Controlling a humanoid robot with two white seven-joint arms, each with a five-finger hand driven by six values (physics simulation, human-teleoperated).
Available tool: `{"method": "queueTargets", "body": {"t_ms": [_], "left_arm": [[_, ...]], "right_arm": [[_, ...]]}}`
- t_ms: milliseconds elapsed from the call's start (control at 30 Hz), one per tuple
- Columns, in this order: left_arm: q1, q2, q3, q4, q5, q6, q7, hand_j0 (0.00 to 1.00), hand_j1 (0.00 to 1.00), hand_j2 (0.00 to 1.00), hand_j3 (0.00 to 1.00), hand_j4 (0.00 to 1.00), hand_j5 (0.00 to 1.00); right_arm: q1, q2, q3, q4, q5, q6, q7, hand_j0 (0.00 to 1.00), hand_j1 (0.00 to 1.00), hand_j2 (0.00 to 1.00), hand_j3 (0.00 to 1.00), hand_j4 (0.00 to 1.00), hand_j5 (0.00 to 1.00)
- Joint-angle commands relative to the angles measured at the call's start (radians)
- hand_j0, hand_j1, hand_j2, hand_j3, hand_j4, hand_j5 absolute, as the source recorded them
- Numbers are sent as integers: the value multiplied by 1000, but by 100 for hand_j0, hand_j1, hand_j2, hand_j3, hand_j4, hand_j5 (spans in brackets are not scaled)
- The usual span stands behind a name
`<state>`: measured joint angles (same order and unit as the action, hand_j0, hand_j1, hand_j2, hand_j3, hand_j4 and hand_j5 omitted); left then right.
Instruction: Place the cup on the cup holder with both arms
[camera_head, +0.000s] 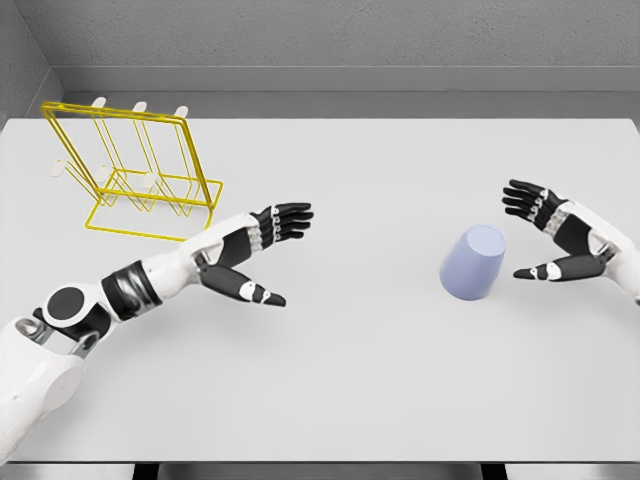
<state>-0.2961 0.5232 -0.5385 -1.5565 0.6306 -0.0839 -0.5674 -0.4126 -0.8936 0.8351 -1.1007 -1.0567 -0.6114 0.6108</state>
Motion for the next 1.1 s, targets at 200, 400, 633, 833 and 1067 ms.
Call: {"method": "queueTargets", "body": {"t_ms": [200, 400, 633, 833, 1067], "left_arm": [[3, -5, 2, 6, 9, 4, 4, 100, 100, 100, 100, 100, 100], [5, -5, 0, 6, 9, 4, 4, 100, 100, 100, 100, 100, 100], [3, -3, 2, 9, 11, 10, 4, 100, 100, 100, 100, 100, 100], [0, -6, 3, 47, 9, 9, 7, 100, 100, 100, 100, 100, 100], [0, -8, 3, 50, 20, 12, 4, 100, 100, 100, 100, 100, 100]], "right_arm": [[17, 31, 9, 13, 4, 1, 0, 100, 100, 100, 100, 100, 100], [25, 33, 27, 5, 21, 1, 0, 100, 100, 100, 100, 100, 100], [23, 53, 32, -7, 24, 1, 0, 100, 100, 100, 100, 100, 100], [20, 62, 39, -10, 24, 1, 0, 100, 100, 100, 100, 100, 100], [15, 81, 45, -13, 49, 1, 0, 100, 100, 100, 100, 100, 100]]}}
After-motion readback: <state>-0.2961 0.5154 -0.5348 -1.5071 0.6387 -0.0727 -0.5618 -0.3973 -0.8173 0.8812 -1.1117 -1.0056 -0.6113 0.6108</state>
